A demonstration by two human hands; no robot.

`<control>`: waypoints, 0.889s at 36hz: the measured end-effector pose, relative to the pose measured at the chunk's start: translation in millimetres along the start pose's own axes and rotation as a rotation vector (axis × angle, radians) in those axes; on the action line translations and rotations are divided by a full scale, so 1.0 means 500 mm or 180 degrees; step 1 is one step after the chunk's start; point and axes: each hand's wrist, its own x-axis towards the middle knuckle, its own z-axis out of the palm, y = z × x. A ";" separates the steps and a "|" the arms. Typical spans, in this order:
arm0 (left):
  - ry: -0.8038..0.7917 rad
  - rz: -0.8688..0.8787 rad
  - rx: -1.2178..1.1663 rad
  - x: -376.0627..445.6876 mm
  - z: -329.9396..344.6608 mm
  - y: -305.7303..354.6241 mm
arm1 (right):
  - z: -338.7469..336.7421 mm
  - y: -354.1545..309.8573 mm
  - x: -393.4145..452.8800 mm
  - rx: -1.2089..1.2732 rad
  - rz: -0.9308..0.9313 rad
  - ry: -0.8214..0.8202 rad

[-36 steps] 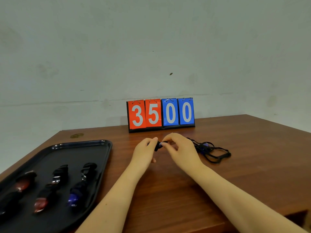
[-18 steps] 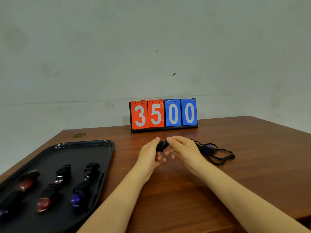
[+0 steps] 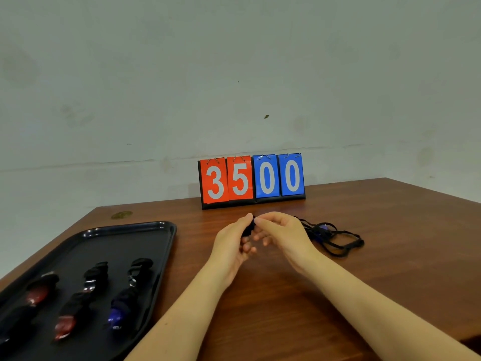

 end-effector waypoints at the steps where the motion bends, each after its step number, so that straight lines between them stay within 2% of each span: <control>1: 0.0026 -0.0002 0.0015 0.000 0.001 -0.001 | 0.000 0.000 0.000 -0.0025 0.0013 0.0005; 5: 0.0109 -0.0023 0.0091 0.000 0.003 -0.003 | 0.001 -0.002 0.000 -0.0299 -0.0058 0.0063; 12: 0.0043 0.0202 0.0732 0.000 0.000 -0.005 | -0.003 0.006 0.002 -0.1132 -0.0316 0.0239; 20: -0.0285 0.0015 0.0215 -0.012 -0.007 0.015 | -0.006 -0.014 -0.001 -0.0544 -0.0450 -0.0126; 27: 0.0168 0.0215 0.0603 -0.009 0.000 0.013 | -0.002 -0.010 0.001 -0.0966 -0.0378 -0.0133; 32: 0.0131 0.0154 0.0585 -0.008 -0.001 0.005 | -0.005 -0.010 0.001 -0.0729 -0.0150 -0.0274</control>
